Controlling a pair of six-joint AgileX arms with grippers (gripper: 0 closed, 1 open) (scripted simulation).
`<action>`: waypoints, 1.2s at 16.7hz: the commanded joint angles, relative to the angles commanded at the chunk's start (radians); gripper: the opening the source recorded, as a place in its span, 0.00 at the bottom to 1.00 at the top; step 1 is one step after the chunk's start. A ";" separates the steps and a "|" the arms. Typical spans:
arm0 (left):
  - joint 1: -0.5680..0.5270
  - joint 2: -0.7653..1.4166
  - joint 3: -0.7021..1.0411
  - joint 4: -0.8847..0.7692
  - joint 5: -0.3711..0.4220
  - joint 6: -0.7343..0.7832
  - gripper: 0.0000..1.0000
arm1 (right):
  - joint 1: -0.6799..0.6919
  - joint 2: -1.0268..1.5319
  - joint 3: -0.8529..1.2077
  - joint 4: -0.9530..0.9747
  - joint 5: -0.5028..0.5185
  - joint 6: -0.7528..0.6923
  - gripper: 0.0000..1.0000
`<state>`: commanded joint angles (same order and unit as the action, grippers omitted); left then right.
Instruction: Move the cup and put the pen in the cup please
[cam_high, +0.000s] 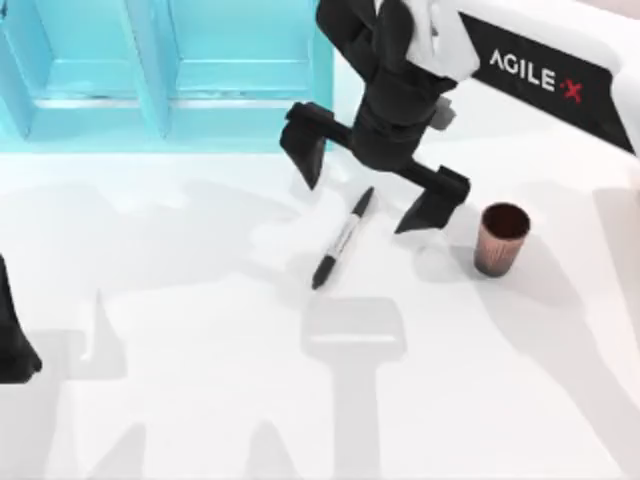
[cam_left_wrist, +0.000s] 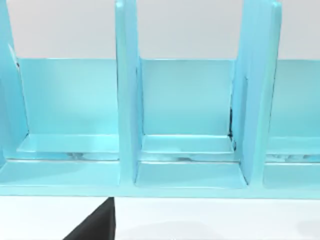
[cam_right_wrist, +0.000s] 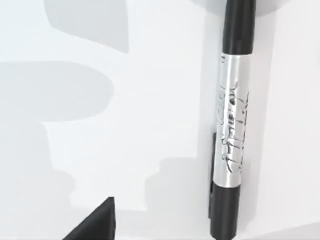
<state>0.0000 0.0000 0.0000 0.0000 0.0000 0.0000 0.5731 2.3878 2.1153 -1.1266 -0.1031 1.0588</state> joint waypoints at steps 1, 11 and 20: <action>0.000 0.000 0.000 0.000 0.000 0.000 1.00 | 0.003 0.011 -0.007 0.020 0.000 0.002 1.00; 0.000 0.000 0.000 0.000 0.000 0.000 1.00 | 0.025 0.148 -0.097 0.250 0.005 0.025 1.00; 0.000 0.000 0.000 0.000 0.000 0.000 1.00 | 0.025 0.148 -0.097 0.250 0.005 0.025 0.47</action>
<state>0.0000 0.0000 0.0000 0.0000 0.0000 0.0000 0.5984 2.5358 2.0187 -0.8767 -0.0979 1.0834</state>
